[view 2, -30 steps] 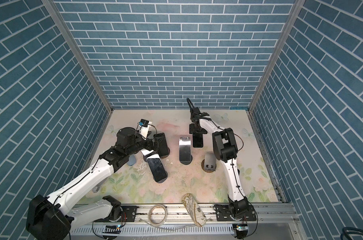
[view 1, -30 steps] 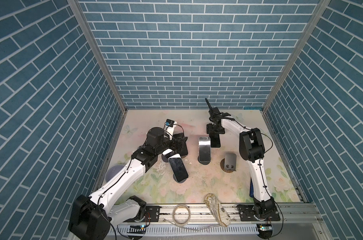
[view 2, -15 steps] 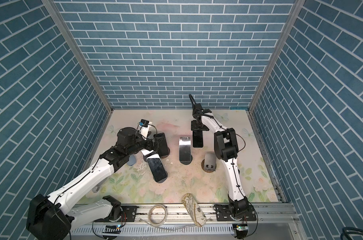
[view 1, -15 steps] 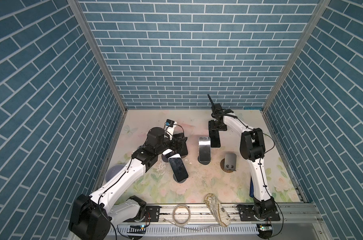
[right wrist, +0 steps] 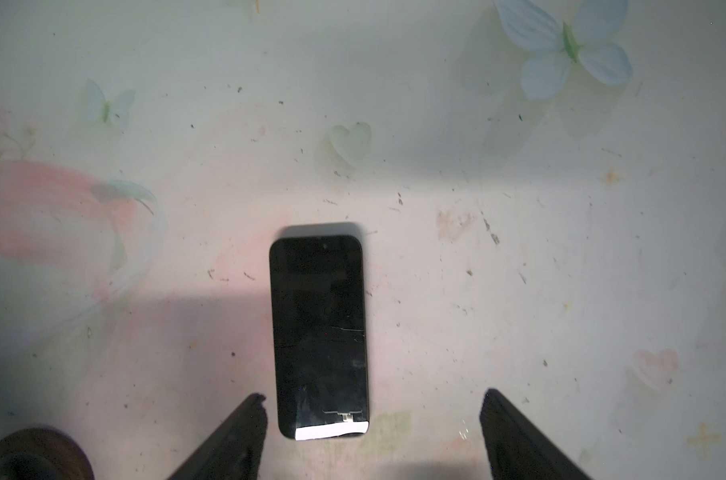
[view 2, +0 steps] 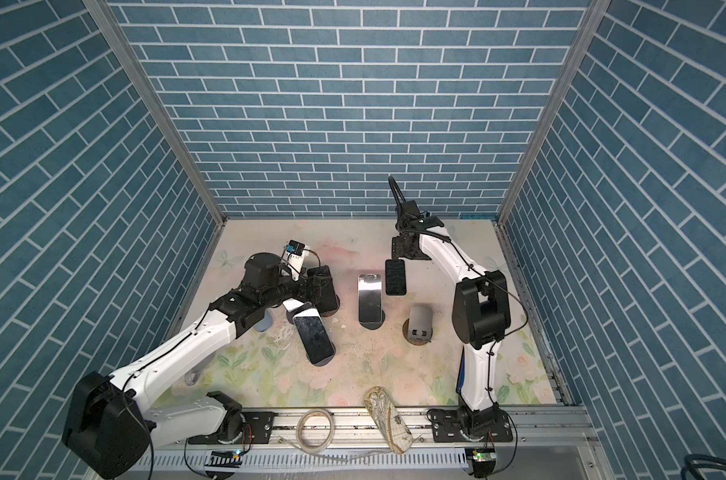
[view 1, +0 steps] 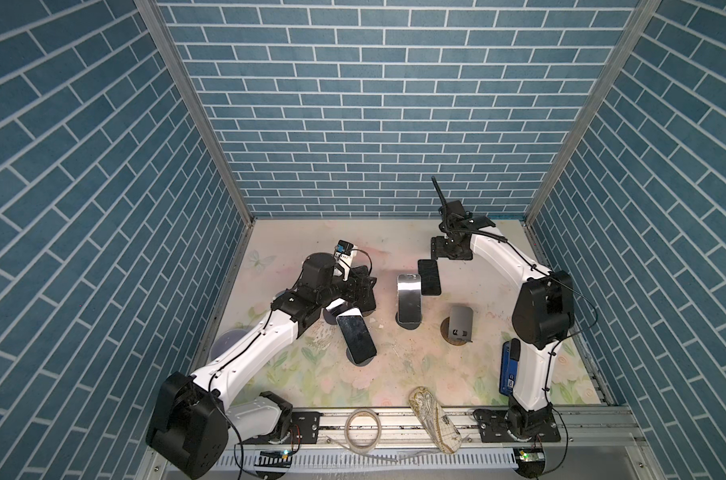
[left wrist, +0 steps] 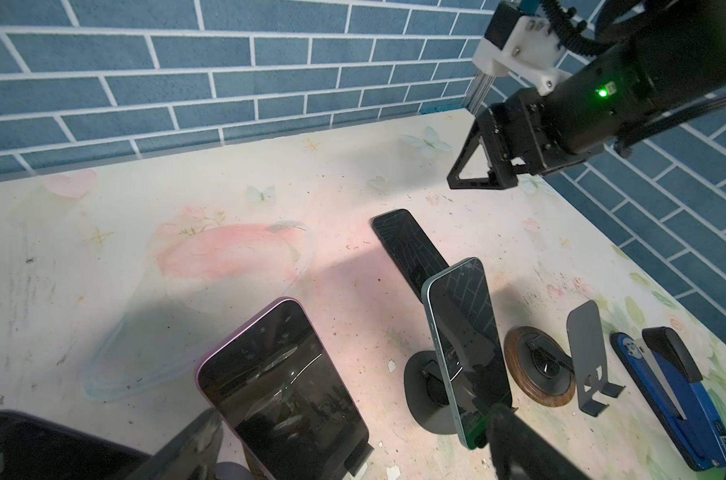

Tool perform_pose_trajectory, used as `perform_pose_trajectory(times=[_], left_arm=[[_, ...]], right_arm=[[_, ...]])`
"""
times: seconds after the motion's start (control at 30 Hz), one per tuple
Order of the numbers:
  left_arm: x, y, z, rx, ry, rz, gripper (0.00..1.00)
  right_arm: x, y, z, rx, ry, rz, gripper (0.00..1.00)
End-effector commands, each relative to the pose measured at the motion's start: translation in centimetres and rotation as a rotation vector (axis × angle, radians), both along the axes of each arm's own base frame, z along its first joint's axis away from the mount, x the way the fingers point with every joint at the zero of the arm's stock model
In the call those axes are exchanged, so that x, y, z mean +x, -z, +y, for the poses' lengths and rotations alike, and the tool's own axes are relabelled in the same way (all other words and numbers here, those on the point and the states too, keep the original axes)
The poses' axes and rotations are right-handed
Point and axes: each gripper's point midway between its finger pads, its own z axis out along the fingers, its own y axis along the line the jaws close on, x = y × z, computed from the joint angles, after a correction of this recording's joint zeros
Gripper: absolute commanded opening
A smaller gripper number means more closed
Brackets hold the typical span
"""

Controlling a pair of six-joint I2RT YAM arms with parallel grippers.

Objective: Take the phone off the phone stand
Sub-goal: 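Open the right gripper to release the phone flat on the table, then move the right gripper back over the empty phone stand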

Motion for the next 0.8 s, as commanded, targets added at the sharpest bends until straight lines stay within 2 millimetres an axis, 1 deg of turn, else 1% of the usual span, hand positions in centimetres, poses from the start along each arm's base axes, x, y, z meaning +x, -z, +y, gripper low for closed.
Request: perform_pose_trajectory(times=[0.0,0.2,0.33,0.57,0.77], left_arm=[[-0.2,-1.3,-0.6,-0.025,0.018,-0.014,1.00],[-0.6,-1.2,-1.1,-0.018,0.029,-0.007,1.00],[-1.2,-0.9,-2.0,0.048,0.043,-0.019,1.00],[-1.7,-1.2,-3.7,0.060,0.079,-0.035,1.00],[-1.6,-1.6,-4.8,0.058,0.105,-0.035,1.00]], right_arm=[[-2.8,0.0,-1.5,-0.018,0.042,0.026,0.82],[-7.0,-0.4,-2.9,0.003,0.062,0.041,0.85],[-9.6,0.2,-3.8,0.014,0.086,0.055,0.86],[-13.0,1.6,-3.5,0.069,0.066,0.081,0.89],[-15.1,2.8,-3.3,0.084,0.060,0.099,0.89]])
